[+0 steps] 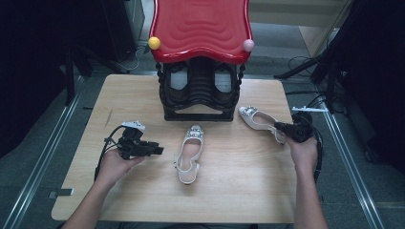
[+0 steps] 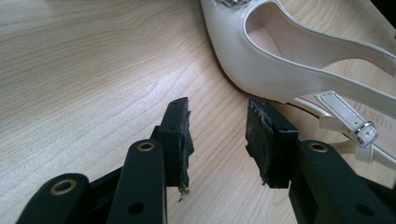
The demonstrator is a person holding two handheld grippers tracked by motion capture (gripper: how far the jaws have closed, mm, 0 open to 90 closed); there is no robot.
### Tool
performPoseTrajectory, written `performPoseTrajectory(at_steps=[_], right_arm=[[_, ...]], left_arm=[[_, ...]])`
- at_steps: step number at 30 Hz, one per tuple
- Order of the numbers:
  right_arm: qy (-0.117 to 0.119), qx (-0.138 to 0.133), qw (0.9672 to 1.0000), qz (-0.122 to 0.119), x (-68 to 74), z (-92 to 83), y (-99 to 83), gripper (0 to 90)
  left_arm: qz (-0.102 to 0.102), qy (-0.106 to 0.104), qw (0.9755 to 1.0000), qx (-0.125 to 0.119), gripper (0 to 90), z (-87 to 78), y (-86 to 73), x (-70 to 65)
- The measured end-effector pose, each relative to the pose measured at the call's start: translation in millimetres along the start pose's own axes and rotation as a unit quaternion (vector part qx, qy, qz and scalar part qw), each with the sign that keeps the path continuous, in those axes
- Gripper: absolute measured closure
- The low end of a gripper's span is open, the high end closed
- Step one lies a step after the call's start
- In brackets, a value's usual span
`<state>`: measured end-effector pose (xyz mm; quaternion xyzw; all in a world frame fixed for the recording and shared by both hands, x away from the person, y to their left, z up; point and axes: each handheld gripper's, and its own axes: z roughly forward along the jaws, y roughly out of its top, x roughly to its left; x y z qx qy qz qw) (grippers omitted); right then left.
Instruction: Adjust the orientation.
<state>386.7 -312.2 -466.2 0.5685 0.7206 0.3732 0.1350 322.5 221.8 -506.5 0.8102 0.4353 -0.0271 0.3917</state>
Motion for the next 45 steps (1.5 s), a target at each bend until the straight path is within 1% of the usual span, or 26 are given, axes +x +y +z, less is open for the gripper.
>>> performPoseTrajectory(at_steps=[1,3,5,6,7,9,11,14,15,23,24,25,27,28,29,32,33,35,37,40,45], right_arm=[[0.001,-0.005,1.0000,-0.004,0.0,-2.9,1.0,86.2],[0.008,-0.018,0.9998,-0.006,0.4,-7.9,3.1,84.6],[0.014,-0.022,0.9996,-0.006,2.2,-11.0,5.0,81.4],[0.018,-0.026,0.9994,-0.012,2.9,-11.2,5.6,79.4],[0.020,-0.026,0.9994,-0.012,4.4,-11.2,6.1,77.7],[0.021,-0.026,0.9992,-0.021,5.8,-8.8,6.3,72.3],[0.019,-0.020,0.9994,-0.023,6.7,-4.6,6.1,70.1],[0.018,-0.001,0.9995,-0.025,8.2,4.0,4.9,69.4],[0.017,0.003,0.9994,-0.029,8.1,7.0,4.5,69.3],[0.027,0.026,0.9990,-0.026,8.7,26.6,4.3,70.3],[0.027,0.029,0.9989,-0.025,9.3,29.0,4.6,71.1],[0.027,0.035,0.9986,-0.029,9.7,31.0,5.1,71.4],[0.028,0.043,0.9982,-0.030,11.6,34.9,6.0,71.9],[0.027,0.046,0.9981,-0.030,12.8,36.5,6.5,71.9],[0.025,0.051,0.9979,-0.033,13.7,38.3,6.9,72.1],[0.015,0.065,0.9968,-0.045,17.9,46.4,6.1,73.4],[0.009,0.065,0.9965,-0.051,19.4,49.3,5.5,73.8],[0.008,0.066,0.9966,-0.048,19.4,50.7,6.3,76.0],[0.016,0.064,0.9970,-0.041,16.5,50.3,6.5,79.0],[0.021,0.063,0.9974,-0.029,14.2,49.9,7.0,81.3],[0.014,0.066,0.9973,-0.028,15.5,48.0,8.7,83.7]], left_arm=[[0.000,0.000,1.0000,0.001,60.0,0.0,-0.1,-0.1],[-0.001,0.000,1.0000,0.002,59.9,-0.4,-0.2,-0.1],[-0.002,0.002,1.0000,0.001,59.7,-0.3,-0.3,-0.1],[-0.002,0.002,1.0000,0.001,59.6,-0.2,-0.4,0.0],[-0.001,0.004,1.0000,0.003,59.5,-0.2,-0.6,-0.1],[0.000,0.004,1.0000,0.004,59.4,-0.1,-1.0,-0.2],[0.000,0.005,1.0000,0.004,59.2,-0.4,-1.5,-0.3],[0.000,0.007,1.0000,0.006,59.0,-1.1,-2.7,0.2],[-0.001,0.006,1.0000,0.006,59.0,-1.4,-3.2,0.4],[-0.009,0.012,0.9999,0.004,58.7,-7.1,-10.3,2.1],[-0.014,0.012,0.9998,0.000,58.6,-7.3,-11.5,1.8],[-0.013,0.014,0.9998,0.003,58.5,-8.2,-12.3,2.1],[-0.014,0.015,0.9998,0.002,58.4,-9.6,-14.3,2.7],[-0.017,0.015,0.9997,0.000,58.4,-9.8,-15.4,2.6],[-0.016,0.017,0.9997,0.002,58.3,-10.3,-16.2,2.9],[-0.017,0.017,0.9997,0.000,58.2,-11.5,-17.6,2.9],[-0.018,0.017,0.9997,0.001,58.2,-12.1,-17.9,2.9],[-0.018,0.017,0.9997,0.001,58.1,-12.7,-18.6,3.4],[-0.020,0.020,0.9996,0.000,58.1,-12.5,-19.2,3.5],[-0.020,0.018,0.9996,0.000,58.1,-12.7,-18.9,4.1],[-0.018,0.019,0.9997,-0.001,58.1,-13.5,-18.9,3.9]])
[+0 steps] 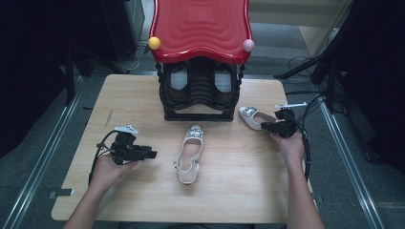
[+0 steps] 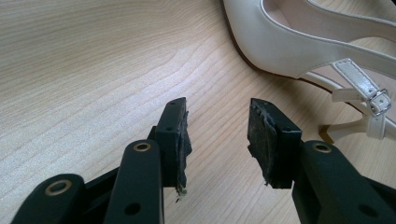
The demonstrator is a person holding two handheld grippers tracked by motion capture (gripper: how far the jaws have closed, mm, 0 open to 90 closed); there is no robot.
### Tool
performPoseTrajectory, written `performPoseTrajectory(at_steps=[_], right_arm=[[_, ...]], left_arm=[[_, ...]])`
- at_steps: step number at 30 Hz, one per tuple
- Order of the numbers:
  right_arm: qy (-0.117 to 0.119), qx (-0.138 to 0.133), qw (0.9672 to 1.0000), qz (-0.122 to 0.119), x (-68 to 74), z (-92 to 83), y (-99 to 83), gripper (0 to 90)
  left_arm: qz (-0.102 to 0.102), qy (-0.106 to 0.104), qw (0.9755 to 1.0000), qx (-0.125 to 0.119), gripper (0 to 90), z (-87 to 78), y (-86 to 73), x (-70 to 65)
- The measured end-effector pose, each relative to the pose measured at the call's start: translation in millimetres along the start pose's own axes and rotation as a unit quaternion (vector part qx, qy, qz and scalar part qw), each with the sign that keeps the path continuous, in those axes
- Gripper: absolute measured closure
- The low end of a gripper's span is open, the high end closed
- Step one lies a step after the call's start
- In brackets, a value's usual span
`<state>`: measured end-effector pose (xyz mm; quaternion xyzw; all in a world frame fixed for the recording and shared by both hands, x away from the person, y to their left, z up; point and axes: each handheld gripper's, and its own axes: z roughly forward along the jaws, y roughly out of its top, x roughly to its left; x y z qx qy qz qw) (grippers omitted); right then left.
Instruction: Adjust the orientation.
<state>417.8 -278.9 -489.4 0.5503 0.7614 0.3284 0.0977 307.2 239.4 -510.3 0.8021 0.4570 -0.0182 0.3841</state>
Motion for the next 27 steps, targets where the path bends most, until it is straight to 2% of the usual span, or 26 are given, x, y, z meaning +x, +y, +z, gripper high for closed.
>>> performPoseTrajectory(at_steps=[3,6,8,13,17,20,27], right_arm=[[-0.002,-0.012,0.9999,0.003,-1.7,-8.1,1.0,86.7],[0.015,-0.036,0.9990,0.023,-6.5,-18.7,1.0,88.2],[0.012,-0.043,0.9986,0.028,-7.5,-24.6,0.7,88.2],[0.009,-0.041,0.9986,0.033,-6.6,-33.9,-1.2,88.3],[0.027,-0.046,0.9975,0.047,-5.3,-41.4,-6.9,88.3],[0.043,-0.049,0.9967,0.049,-1.3,-48.1,-10.5,88.2],[0.052,-0.047,0.9968,0.040,18.7,-61.3,-21.3,88.1]], left_arm=[[-0.001,-0.002,1.0000,-0.001,58.1,-0.6,0.2,0.7],[-0.001,-0.001,1.0000,0.000,58.1,0.0,0.4,0.5],[0.001,-0.003,1.0000,0.000,58.1,0.6,1.1,0.0],[0.001,-0.005,1.0000,-0.003,58.1,2.2,3.3,-1.7],[0.006,-0.008,0.9999,-0.004,58.1,3.1,6.6,-2.1],[0.006,-0.014,0.9998,-0.010,58.0,5.5,8.9,-2.4],[0.018,-0.023,0.9996,-0.007,56.7,13.6,17.5,-6.0]])
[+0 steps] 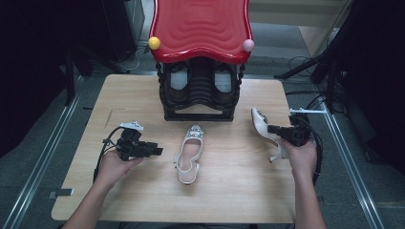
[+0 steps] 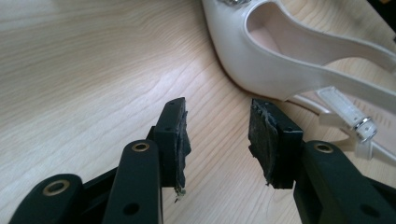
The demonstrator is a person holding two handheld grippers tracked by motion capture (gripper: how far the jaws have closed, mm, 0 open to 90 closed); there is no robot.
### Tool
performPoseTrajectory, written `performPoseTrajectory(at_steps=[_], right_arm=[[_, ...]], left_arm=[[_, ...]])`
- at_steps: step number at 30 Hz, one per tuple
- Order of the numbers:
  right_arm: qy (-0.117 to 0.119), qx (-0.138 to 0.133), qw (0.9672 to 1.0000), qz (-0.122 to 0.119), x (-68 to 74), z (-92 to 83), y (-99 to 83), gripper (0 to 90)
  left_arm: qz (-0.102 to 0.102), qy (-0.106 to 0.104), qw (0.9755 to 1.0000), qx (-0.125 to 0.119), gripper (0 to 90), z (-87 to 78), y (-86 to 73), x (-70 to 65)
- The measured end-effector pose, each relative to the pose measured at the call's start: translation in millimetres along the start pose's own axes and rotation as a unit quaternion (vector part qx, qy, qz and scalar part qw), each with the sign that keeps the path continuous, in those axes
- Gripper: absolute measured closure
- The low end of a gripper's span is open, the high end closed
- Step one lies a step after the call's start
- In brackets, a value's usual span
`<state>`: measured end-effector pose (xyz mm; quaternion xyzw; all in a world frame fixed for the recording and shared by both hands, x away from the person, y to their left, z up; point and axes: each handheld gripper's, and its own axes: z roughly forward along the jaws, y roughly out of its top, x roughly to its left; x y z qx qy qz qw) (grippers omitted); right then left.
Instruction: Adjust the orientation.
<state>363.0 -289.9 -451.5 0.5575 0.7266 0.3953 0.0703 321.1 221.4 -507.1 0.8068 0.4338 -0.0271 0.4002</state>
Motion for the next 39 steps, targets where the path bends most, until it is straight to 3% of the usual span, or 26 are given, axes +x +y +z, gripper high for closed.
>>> performPoseTrajectory(at_steps=[4,8,11,21,29,34,39], right_arm=[[0.007,0.011,0.9999,-0.011,14.1,-0.9,-8.7,88.1],[0.011,0.021,0.9995,-0.021,28.6,-2.2,-17.1,88.1],[0.023,0.023,0.9992,-0.023,38.5,-2.9,-22.6,88.1],[0.045,0.040,0.9972,-0.044,66.9,13.8,-28.2,88.1],[0.050,0.052,0.9960,-0.053,79.1,30.3,-30.9,88.0],[0.083,0.067,0.9935,-0.040,84.3,40.2,-35.1,87.9],[0.087,0.085,0.9914,-0.050,94.2,50.5,-37.2,87.9]], left_arm=[[0.004,-0.007,1.0000,0.004,54.9,6.6,4.9,-1.8],[0.001,-0.008,0.9999,-0.014,49.8,12.1,7.2,-1.9],[0.005,-0.008,1.0000,-0.002,46.8,15.7,10.4,-0.8],[0.018,-0.007,0.9998,0.004,41.8,21.6,12.9,-2.6],[0.019,-0.005,0.9998,0.003,40.4,20.7,12.5,-1.9],[0.030,-0.003,0.9995,0.000,40.4,21.2,12.6,-6.1],[0.035,-0.001,0.9994,0.001,40.5,20.9,11.7,-7.8]])
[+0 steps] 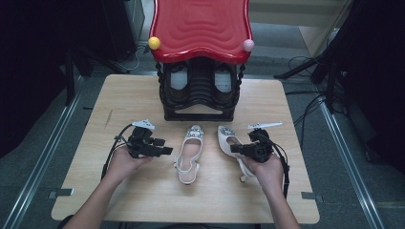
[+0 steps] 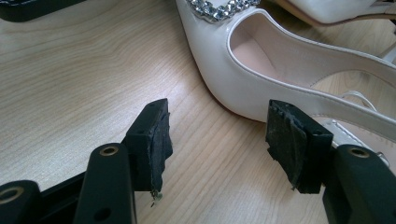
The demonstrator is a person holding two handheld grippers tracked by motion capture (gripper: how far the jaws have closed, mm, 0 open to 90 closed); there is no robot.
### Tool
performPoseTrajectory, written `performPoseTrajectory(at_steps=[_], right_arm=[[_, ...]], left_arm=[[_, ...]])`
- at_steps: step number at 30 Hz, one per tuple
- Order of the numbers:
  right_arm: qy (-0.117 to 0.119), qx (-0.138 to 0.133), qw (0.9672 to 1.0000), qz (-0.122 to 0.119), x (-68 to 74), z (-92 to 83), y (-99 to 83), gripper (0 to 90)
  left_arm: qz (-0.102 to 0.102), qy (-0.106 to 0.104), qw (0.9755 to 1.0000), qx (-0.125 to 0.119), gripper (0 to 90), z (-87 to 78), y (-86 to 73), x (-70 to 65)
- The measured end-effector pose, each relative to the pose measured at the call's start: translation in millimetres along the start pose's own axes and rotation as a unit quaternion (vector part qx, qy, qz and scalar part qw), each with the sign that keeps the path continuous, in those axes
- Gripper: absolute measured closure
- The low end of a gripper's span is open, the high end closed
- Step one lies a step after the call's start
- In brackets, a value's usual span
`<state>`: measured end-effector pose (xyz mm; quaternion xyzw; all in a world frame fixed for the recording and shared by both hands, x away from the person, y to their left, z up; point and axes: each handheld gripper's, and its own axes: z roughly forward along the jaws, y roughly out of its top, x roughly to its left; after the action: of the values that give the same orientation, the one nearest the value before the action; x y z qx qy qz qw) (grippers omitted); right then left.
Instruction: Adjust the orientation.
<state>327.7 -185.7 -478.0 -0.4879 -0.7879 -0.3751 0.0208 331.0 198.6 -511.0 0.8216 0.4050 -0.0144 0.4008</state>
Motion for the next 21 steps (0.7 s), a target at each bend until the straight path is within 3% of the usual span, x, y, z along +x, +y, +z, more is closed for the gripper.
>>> performPoseTrajectory(at_steps=[4,8,12,15,21], right_arm=[[0.000,0.022,0.9998,-0.005,6.5,11.9,0.4,87.8],[-0.007,0.043,0.9989,-0.015,14.6,26.4,0.3,87.7],[-0.008,0.044,0.9988,-0.020,20.2,32.3,2.4,87.6],[0.000,0.042,0.9990,-0.017,21.9,36.9,2.9,87.1],[-0.006,0.038,0.9989,-0.025,29.0,41.3,3.9,87.1]], left_arm=[[-0.002,-0.002,1.0000,0.000,40.6,-0.1,-2.1,-1.1],[0.011,-0.002,0.9999,-0.004,40.9,-2.0,-3.7,-6.2],[0.020,-0.002,0.9998,0.000,40.9,-3.0,-5.3,-9.5],[0.021,0.000,0.9998,0.002,40.9,-2.4,-7.9,-10.5],[0.018,0.000,0.9998,-0.001,40.9,-3.4,-10.8,-11.5]])
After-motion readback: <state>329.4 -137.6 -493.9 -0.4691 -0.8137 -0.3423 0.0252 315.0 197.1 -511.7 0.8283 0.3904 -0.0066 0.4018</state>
